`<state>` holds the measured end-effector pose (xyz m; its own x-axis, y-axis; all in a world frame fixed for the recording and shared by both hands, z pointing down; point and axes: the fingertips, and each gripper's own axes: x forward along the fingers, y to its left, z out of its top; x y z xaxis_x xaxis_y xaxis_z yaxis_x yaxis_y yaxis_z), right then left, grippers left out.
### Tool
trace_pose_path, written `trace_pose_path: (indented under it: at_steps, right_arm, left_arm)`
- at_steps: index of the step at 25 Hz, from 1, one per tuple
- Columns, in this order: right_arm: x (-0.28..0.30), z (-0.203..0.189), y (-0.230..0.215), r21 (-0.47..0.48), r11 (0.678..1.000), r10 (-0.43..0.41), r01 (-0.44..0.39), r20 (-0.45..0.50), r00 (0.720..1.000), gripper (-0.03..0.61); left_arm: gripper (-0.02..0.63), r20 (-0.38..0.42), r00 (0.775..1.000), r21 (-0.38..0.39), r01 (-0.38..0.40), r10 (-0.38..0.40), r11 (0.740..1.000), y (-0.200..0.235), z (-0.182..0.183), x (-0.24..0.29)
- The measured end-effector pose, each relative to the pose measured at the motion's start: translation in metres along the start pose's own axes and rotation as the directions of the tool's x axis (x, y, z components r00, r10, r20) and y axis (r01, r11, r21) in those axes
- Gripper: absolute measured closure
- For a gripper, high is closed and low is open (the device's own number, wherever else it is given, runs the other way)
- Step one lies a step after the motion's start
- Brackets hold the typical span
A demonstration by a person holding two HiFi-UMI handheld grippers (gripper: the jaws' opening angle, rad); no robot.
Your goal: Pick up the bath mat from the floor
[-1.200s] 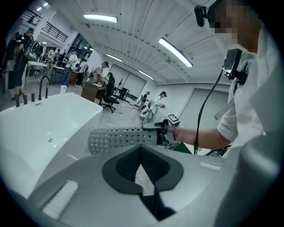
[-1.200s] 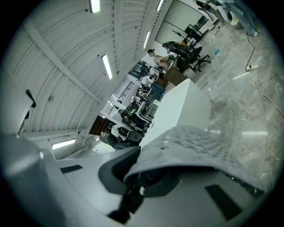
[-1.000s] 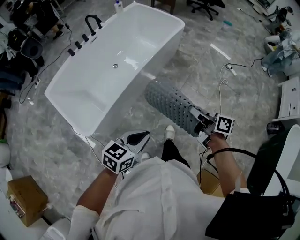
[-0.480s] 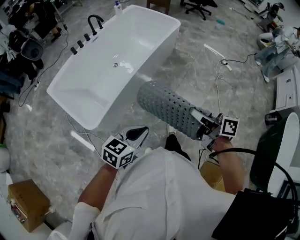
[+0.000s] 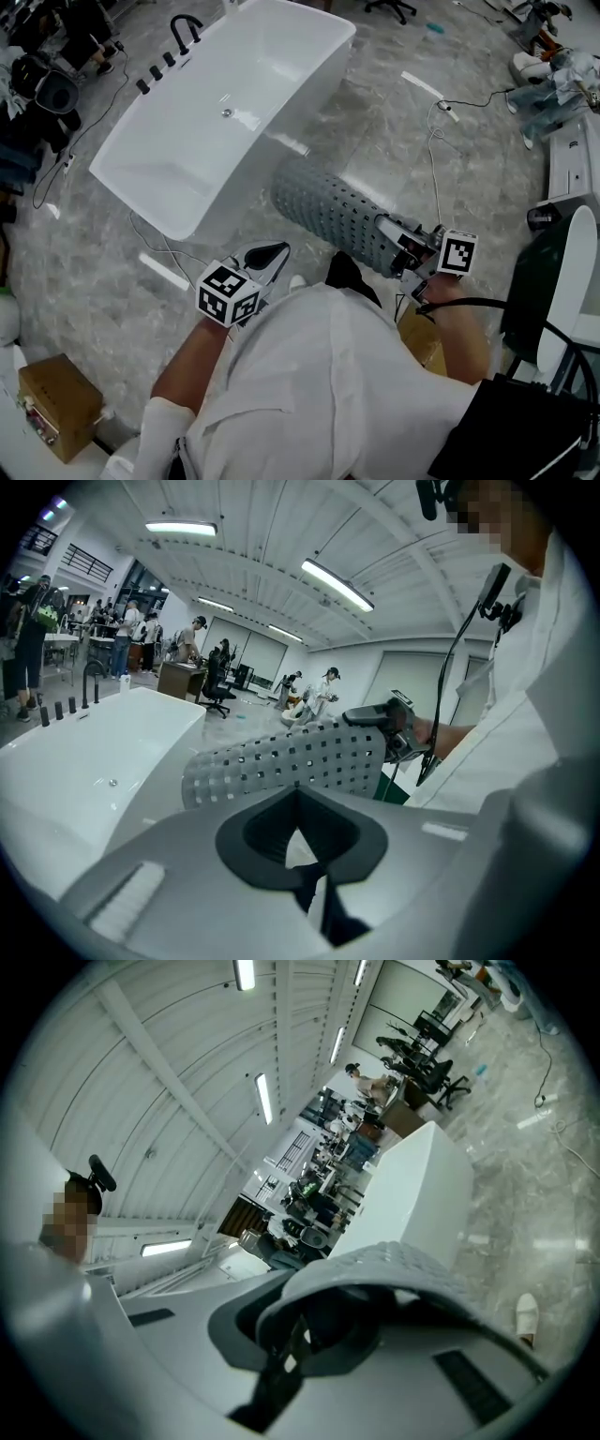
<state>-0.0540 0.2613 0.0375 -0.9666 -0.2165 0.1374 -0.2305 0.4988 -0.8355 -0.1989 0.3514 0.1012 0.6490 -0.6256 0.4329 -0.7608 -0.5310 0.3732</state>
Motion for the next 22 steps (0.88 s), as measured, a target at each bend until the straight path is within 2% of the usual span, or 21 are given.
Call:
trace_pose_path:
  at_steps: [11,22]
  right_arm:
    - [0.000,-0.004,0.002,0.002,1.000,0.001,-0.001,-0.004,1.000,0.563]
    - [-0.002,-0.006,0.003,-0.013,1.000,0.003,-0.003,-0.018,1.000,0.563]
  left_arm:
    - [0.607,0.054,0.998,-0.047,0.021,-0.019,0.999,0.001,0.010,0.012]
    - [0.607,0.070,0.998,-0.072,0.013,-0.008,0.997,0.004,0.010,0.012]
